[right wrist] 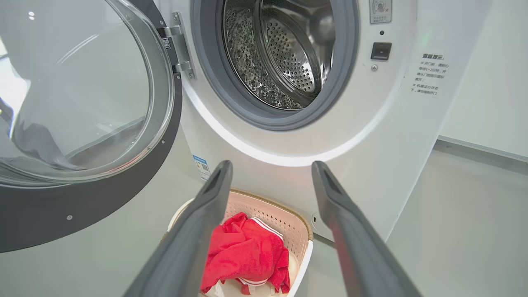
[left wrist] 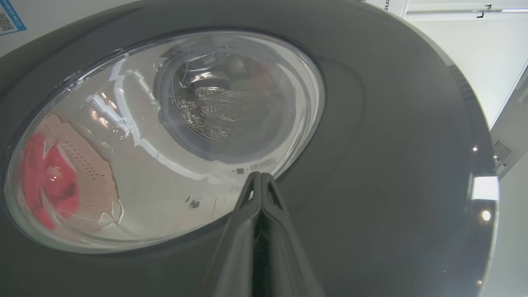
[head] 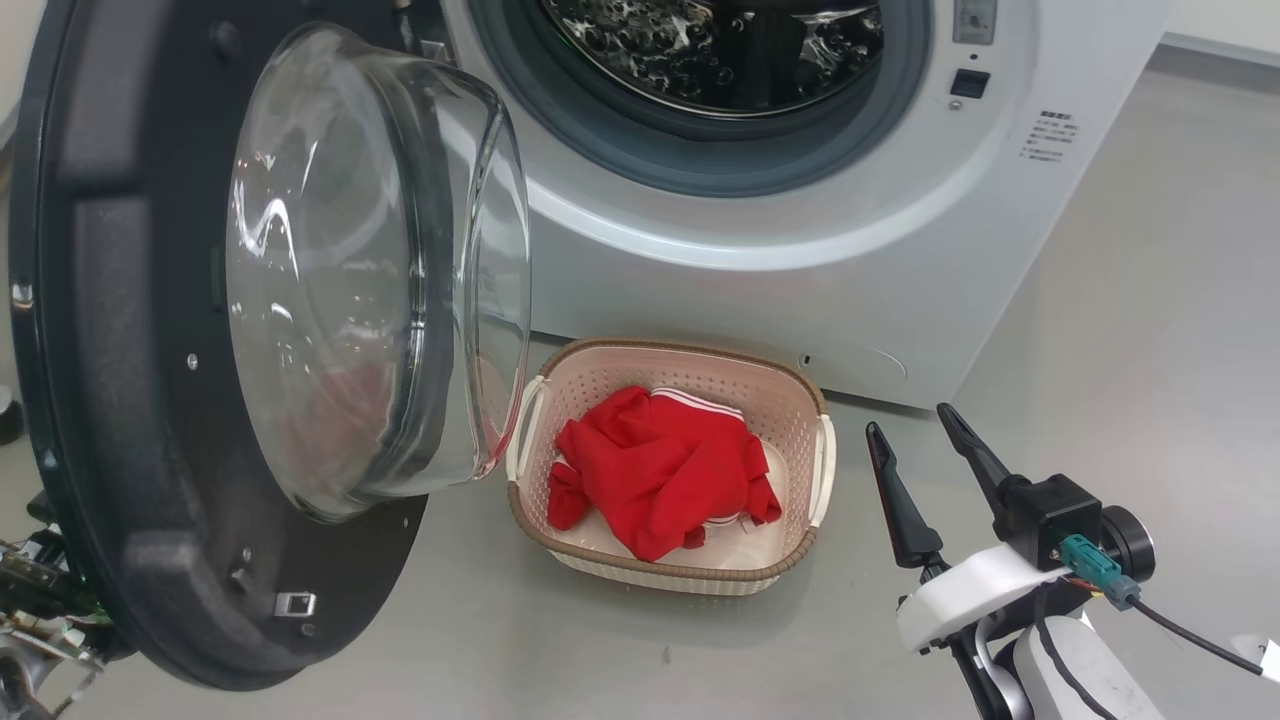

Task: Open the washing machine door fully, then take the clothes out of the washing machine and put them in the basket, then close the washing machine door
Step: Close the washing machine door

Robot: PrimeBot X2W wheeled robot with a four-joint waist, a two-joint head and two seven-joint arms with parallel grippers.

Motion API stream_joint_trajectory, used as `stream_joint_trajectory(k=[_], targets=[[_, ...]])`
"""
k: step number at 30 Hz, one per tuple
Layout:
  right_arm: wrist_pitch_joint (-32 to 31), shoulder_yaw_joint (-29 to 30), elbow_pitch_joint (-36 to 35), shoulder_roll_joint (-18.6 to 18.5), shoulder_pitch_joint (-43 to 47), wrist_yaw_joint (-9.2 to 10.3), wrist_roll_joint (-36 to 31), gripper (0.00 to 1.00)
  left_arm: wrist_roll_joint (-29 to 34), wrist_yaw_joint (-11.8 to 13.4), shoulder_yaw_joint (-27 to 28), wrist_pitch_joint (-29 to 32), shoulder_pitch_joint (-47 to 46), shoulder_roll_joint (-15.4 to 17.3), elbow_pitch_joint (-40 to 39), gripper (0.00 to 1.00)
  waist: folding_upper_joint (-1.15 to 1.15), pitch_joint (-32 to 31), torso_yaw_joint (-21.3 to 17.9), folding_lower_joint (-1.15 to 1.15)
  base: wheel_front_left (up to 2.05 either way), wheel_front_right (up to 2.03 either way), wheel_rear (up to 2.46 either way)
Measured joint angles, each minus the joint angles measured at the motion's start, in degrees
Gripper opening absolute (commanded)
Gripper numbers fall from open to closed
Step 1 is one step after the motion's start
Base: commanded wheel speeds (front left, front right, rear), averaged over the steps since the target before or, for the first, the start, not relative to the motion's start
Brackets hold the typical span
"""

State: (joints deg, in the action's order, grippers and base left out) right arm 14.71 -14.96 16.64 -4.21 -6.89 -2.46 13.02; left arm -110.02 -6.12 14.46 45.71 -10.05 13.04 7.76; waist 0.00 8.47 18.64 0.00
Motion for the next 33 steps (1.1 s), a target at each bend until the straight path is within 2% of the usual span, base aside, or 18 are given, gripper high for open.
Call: stream_joint_trajectory(k=[13, 23, 33], targets=[[0.0, -0.25, -0.25, 0.25, -2.04, 0.07, 0.0, 1.0, -2.38, -0.26, -0.08, 3.98, 2.22, -0.33, -7.7, 0.0, 0.0, 1.84, -5.63, 0.0, 0.0, 0.0, 0.0], [0.0, -0.38, -0.4, 0.49, -3.32, 0.13, 0.09, 1.0, -2.42, -0.57, -2.01, 6.86, 2.25, -0.38, -13.58, 0.0, 0.0, 3.48, -11.43, 0.0, 0.0, 0.0, 0.0], [0.0, -0.87, -0.83, 0.68, -3.85, 0.13, 0.67, 1.0, -2.41, -0.58, -3.69, 8.21, 2.1, -0.3, -16.02, 0.0, 0.0, 4.79, -17.44, 0.0, 0.0, 0.0, 0.0]])
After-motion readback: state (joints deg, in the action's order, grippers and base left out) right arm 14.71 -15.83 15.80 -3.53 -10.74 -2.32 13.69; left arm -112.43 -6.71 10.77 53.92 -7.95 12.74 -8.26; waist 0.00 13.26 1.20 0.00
